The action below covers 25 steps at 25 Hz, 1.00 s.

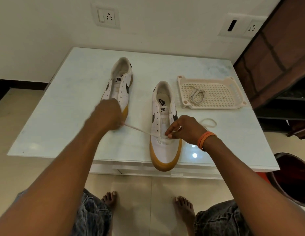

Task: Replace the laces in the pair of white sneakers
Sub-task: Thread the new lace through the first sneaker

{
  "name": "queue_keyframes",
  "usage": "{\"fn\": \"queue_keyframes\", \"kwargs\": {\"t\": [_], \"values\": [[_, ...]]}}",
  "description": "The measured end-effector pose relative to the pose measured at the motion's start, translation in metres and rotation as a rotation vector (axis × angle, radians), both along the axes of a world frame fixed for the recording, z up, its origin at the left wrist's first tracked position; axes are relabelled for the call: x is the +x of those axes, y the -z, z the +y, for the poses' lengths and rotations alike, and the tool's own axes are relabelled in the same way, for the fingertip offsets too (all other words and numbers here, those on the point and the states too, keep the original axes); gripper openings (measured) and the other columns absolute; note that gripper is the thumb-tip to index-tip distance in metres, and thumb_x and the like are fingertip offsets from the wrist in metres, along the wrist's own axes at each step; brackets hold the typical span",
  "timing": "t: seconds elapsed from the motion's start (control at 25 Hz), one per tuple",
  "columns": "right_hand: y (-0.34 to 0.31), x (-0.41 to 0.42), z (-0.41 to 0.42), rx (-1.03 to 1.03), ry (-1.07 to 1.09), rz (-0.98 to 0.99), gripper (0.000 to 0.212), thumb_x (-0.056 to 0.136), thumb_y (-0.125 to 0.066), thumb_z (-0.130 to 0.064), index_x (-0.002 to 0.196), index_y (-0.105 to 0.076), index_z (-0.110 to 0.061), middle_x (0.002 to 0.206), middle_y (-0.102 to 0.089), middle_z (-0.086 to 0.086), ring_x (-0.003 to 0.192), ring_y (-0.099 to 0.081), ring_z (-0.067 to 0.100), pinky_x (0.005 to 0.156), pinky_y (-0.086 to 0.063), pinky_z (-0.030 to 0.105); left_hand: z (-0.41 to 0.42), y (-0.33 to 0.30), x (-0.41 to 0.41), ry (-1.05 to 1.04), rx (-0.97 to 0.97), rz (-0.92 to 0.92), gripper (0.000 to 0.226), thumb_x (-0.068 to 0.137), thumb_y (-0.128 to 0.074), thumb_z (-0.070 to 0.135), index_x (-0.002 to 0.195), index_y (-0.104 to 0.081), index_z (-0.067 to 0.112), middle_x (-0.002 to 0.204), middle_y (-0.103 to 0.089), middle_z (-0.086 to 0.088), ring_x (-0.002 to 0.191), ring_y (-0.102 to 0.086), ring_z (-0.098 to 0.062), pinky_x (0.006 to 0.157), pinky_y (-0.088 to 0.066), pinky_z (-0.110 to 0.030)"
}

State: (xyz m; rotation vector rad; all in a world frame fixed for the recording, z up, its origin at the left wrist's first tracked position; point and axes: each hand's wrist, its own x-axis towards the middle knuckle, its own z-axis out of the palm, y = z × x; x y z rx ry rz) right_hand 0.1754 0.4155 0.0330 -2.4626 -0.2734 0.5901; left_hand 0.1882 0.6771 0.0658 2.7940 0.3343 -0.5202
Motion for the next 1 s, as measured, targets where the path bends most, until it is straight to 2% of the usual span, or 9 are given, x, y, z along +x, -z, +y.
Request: {"fn": "queue_keyframes", "kwargs": {"t": [0.12,0.2,0.28,0.36,0.44,0.52,0.6,0.72,1.0], "values": [[-0.002,0.0,0.001,0.006,0.007,0.008,0.013,0.076,-0.081,-0.021,0.087,-0.078,-0.028,0.083,-0.068,-0.013,0.094,-0.063,0.01,0.092,-0.052,0.041,0.03,-0.013,-0.003,-0.174,0.152,-0.153,0.015,0.074,-0.075,0.013,0.089,-0.07,0.013,0.077,-0.059,-0.008,0.075,-0.061,-0.029,0.07,-0.051,-0.034],[-0.003,-0.001,0.002,0.016,0.009,0.006,0.014,0.075,-0.081,-0.019,0.087,-0.078,-0.026,0.082,-0.068,-0.013,0.092,-0.064,0.01,0.091,-0.053,0.039,0.033,-0.013,-0.003,-0.182,0.175,-0.165,0.015,0.076,-0.075,0.013,0.09,-0.07,0.012,0.08,-0.059,-0.008,0.076,-0.06,-0.03,0.069,-0.049,-0.033],[-0.004,-0.002,0.002,0.026,0.015,0.002,0.014,0.076,-0.081,-0.019,0.087,-0.078,-0.025,0.08,-0.068,-0.013,0.09,-0.063,0.008,0.09,-0.053,0.036,0.021,-0.01,-0.002,-0.077,0.07,-0.106,0.032,0.073,-0.079,0.02,0.103,-0.069,0.011,0.101,-0.065,-0.01,0.088,-0.064,-0.03,0.076,-0.054,-0.035],[-0.004,-0.003,0.002,0.027,0.018,0.006,0.013,0.076,-0.08,-0.019,0.088,-0.078,-0.025,0.08,-0.067,-0.014,0.09,-0.062,0.007,0.089,-0.052,0.034,-0.007,-0.004,-0.006,0.139,-0.078,0.0,0.05,0.076,-0.082,0.025,0.12,-0.063,0.012,0.123,-0.058,-0.008,0.102,-0.059,-0.024,0.081,-0.053,-0.03],[-0.004,-0.003,0.002,0.022,0.02,0.005,0.014,0.076,-0.08,-0.019,0.089,-0.078,-0.025,0.082,-0.067,-0.013,0.092,-0.061,0.009,0.088,-0.051,0.033,-0.04,-0.001,-0.015,0.309,-0.235,0.021,0.048,0.082,-0.077,0.023,0.126,-0.06,0.013,0.13,-0.052,-0.004,0.101,-0.055,-0.019,0.079,-0.048,-0.026],[-0.004,-0.003,0.003,0.019,0.019,0.002,0.014,0.076,-0.08,-0.019,0.089,-0.078,-0.024,0.084,-0.068,-0.011,0.092,-0.061,0.009,0.087,-0.051,0.032,-0.066,0.009,-0.023,0.378,-0.274,0.03,0.04,0.084,-0.074,0.024,0.12,-0.063,0.011,0.123,-0.056,-0.005,0.091,-0.058,-0.018,0.08,-0.051,-0.03],[-0.003,-0.003,0.002,0.025,0.02,-0.007,0.014,0.075,-0.081,-0.019,0.088,-0.078,-0.026,0.081,-0.067,-0.014,0.087,-0.061,0.006,0.084,-0.051,0.029,-0.078,0.02,-0.027,0.343,-0.243,0.039,0.033,0.084,-0.075,0.026,0.11,-0.065,0.008,0.107,-0.066,-0.007,0.081,-0.063,-0.02,0.081,-0.056,-0.035],[-0.003,-0.004,0.002,0.028,0.008,-0.02,0.015,0.075,-0.081,-0.018,0.088,-0.079,-0.025,0.078,-0.065,-0.017,0.087,-0.061,0.007,0.083,-0.051,0.029,-0.082,0.026,-0.028,0.282,-0.266,0.064,0.027,0.082,-0.076,0.027,0.098,-0.068,0.006,0.085,-0.066,-0.005,0.074,-0.064,-0.02,0.078,-0.056,-0.033],[-0.003,-0.004,0.004,0.017,0.013,-0.03,0.014,0.076,-0.081,-0.018,0.088,-0.078,-0.025,0.078,-0.062,-0.019,0.087,-0.057,0.005,0.086,-0.05,0.031,-0.082,0.022,-0.027,0.252,-0.339,0.041,0.025,0.074,-0.083,0.022,0.089,-0.071,0.006,0.083,-0.069,-0.004,0.074,-0.065,-0.018,0.07,-0.054,-0.027]]}}
